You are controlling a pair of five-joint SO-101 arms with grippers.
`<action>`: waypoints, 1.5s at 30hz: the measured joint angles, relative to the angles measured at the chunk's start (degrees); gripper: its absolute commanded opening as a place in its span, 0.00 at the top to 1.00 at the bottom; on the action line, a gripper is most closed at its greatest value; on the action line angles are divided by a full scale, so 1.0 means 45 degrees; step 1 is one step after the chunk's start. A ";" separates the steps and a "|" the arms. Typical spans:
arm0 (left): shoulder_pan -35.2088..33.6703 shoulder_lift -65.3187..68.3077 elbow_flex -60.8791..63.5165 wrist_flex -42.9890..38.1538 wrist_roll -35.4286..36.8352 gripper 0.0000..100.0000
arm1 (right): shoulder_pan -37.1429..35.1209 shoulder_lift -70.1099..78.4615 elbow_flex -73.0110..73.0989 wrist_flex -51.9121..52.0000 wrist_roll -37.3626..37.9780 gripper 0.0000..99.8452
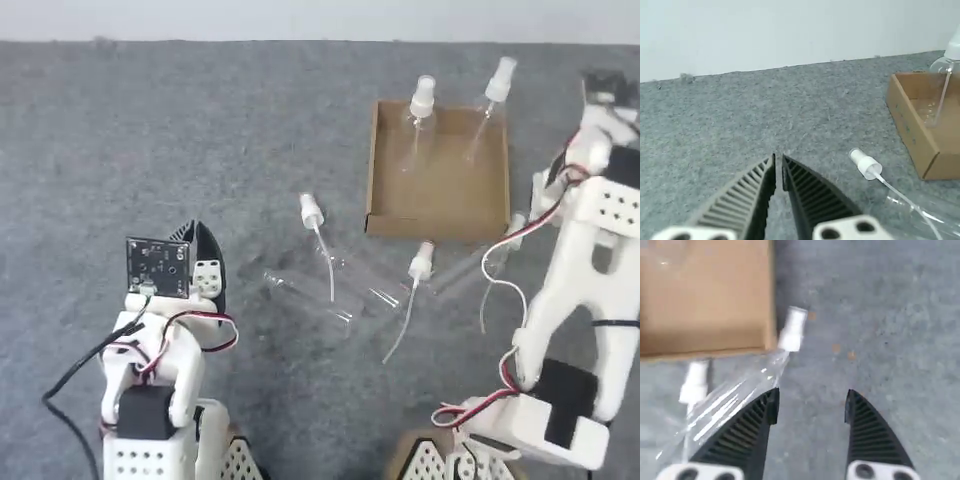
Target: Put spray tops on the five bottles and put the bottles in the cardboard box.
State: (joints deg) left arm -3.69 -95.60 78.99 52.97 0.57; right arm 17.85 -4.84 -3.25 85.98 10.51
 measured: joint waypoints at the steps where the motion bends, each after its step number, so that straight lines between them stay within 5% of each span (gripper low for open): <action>1: 0.0000 0.0039 0.0059 0.0000 0.0000 0.99 | 0.0117 0.0000 0.0645 -0.0586 0.0000 0.83; 9: -0.0020 0.0039 0.0117 -0.0195 0.0000 0.99 | 0.0020 0.0000 0.4200 -0.4786 -0.0430 0.83; 20: 0.0000 0.0039 0.0117 -0.0215 0.0000 0.99 | -0.0508 0.0274 0.5939 -0.7228 -0.0645 0.83; 45: 0.0000 0.0039 0.0117 -0.0215 0.0000 0.99 | 0.0020 0.3263 0.5939 -0.9006 -0.0684 0.83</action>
State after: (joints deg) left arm -3.69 -95.43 79.52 52.00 0.57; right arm 17.93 9.85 23.47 45.45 7.43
